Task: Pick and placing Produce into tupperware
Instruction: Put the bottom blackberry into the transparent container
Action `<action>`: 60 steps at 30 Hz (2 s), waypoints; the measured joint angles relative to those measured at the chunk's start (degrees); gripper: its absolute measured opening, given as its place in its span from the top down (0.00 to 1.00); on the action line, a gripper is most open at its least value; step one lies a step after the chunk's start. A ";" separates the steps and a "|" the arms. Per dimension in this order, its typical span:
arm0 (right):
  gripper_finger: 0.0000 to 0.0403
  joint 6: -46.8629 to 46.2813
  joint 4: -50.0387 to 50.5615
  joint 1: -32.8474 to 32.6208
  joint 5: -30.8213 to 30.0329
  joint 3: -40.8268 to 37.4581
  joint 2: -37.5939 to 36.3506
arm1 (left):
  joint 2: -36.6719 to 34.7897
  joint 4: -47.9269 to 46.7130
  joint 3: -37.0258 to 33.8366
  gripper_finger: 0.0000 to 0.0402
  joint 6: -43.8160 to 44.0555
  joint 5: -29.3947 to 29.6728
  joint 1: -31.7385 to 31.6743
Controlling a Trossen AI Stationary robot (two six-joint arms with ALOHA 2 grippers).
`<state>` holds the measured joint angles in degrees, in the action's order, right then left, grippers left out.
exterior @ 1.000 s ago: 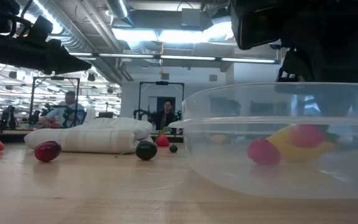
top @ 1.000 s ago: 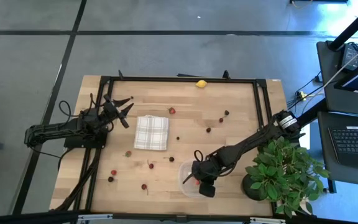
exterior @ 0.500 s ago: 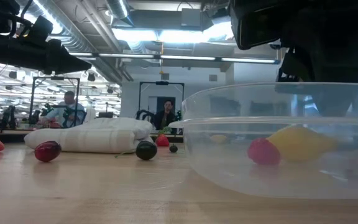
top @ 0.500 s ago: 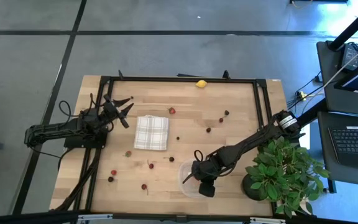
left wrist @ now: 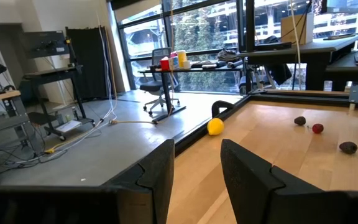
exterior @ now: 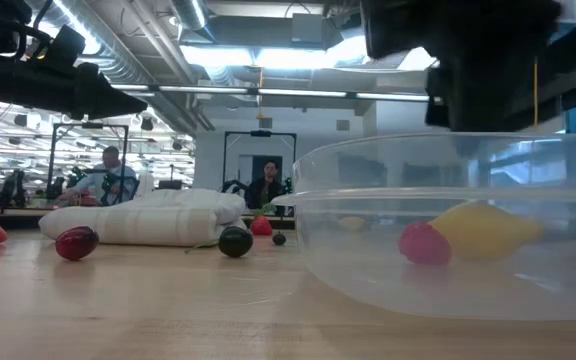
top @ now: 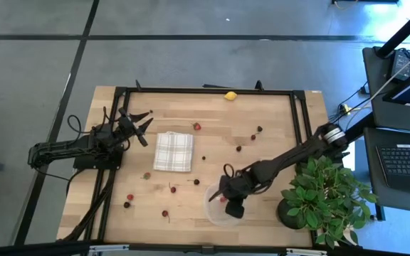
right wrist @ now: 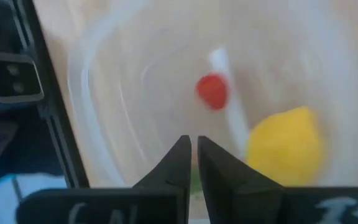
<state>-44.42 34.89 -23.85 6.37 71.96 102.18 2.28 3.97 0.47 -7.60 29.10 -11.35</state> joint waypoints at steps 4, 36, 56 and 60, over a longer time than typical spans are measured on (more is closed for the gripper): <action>0.92 2.41 4.24 1.93 -6.49 0.00 -4.89 | 0.00 -0.01 0.00 0.69 0.02 0.00 0.01; 0.44 11.43 6.41 27.99 -17.62 -14.18 -12.52 | 0.00 -0.01 -0.02 0.69 0.02 -0.02 0.00; 0.45 13.62 -11.25 28.93 -15.30 -25.91 -12.52 | 0.00 -0.01 -0.01 0.69 0.02 0.00 0.02; 0.45 13.58 -13.09 28.93 -15.30 -27.33 -12.52 | 0.00 -0.02 -0.01 0.69 0.02 0.00 0.00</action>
<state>-30.85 21.80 5.08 -8.93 44.63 89.67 2.28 3.95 0.46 -7.57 29.10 -11.35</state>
